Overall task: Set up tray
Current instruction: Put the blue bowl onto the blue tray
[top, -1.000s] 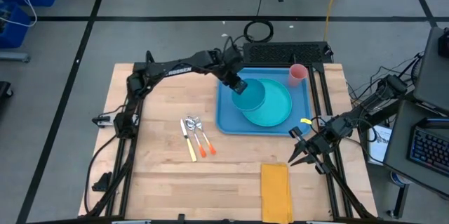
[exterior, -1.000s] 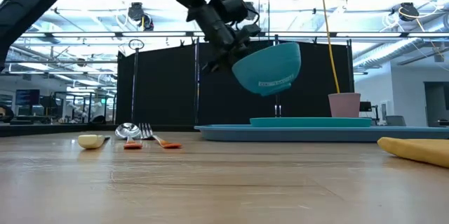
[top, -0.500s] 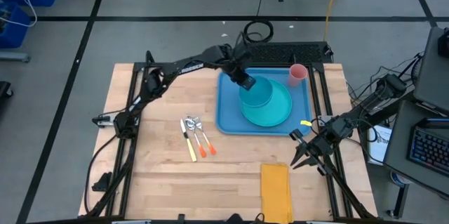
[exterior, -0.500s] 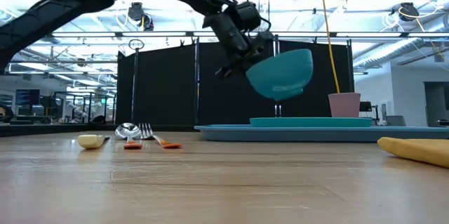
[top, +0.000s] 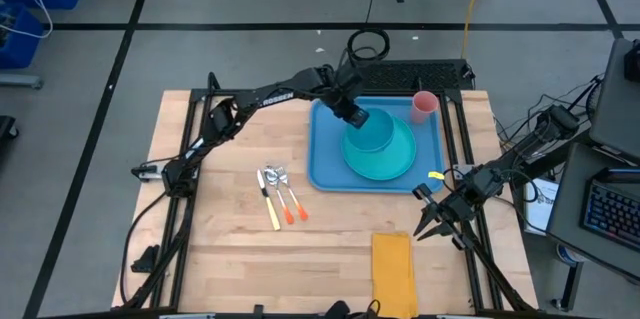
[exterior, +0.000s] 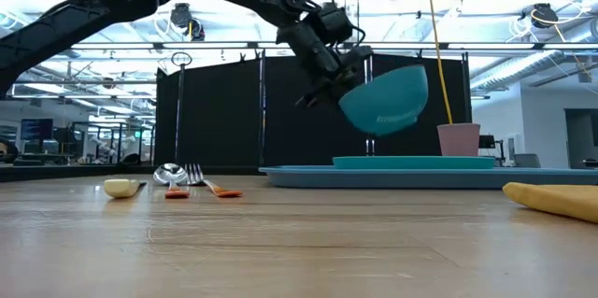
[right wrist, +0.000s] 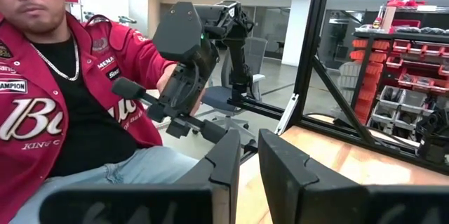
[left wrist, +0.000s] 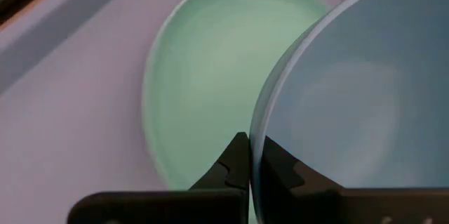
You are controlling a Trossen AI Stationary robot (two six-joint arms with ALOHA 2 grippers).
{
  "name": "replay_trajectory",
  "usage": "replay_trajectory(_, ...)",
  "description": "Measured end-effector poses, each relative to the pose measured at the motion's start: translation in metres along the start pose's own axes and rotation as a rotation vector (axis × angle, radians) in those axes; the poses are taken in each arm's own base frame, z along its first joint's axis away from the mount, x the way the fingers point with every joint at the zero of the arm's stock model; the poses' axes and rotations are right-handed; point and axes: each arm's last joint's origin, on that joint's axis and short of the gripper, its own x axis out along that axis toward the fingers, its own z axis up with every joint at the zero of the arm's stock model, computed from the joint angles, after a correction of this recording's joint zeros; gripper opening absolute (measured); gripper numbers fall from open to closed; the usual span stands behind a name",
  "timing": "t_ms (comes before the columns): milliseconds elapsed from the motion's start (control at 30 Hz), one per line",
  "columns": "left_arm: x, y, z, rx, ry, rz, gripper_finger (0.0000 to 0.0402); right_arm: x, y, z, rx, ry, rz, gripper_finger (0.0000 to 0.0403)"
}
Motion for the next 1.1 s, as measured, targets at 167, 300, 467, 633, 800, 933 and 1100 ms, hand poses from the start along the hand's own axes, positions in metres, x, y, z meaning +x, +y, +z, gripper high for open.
replay_trajectory(167,0.002,-0.002,0.000,0.023,-0.030,0.043,0.0007,0.000,0.000,0.000,-0.003,0.000,0.000,0.0043)
replay_trajectory(300,0.009,-0.003,-0.003,0.017,-0.008,0.041,0.0007,0.000,0.000,0.000,-0.002,0.001,-0.001,0.0043)
replay_trajectory(467,0.028,-0.001,-0.009,0.038,0.020,0.061,0.0007,0.000,0.000,0.000,0.000,0.002,-0.001,0.0043)
replay_trajectory(633,0.032,0.000,-0.009,0.030,0.016,0.061,0.0007,0.000,0.000,-0.001,0.000,0.010,-0.001,0.0043)
replay_trajectory(800,0.035,0.001,-0.008,0.022,-0.006,0.083,0.0007,0.000,0.000,-0.001,0.000,0.010,-0.002,0.0043)
replay_trajectory(933,0.035,0.001,-0.008,0.017,-0.004,0.070,0.0007,0.000,0.000,-0.001,0.000,0.010,-0.003,0.0043)
replay_trajectory(1100,0.041,0.000,-0.008,0.025,-0.012,0.067,0.0007,0.000,0.000,-0.001,0.000,0.010,-0.003,0.0043)
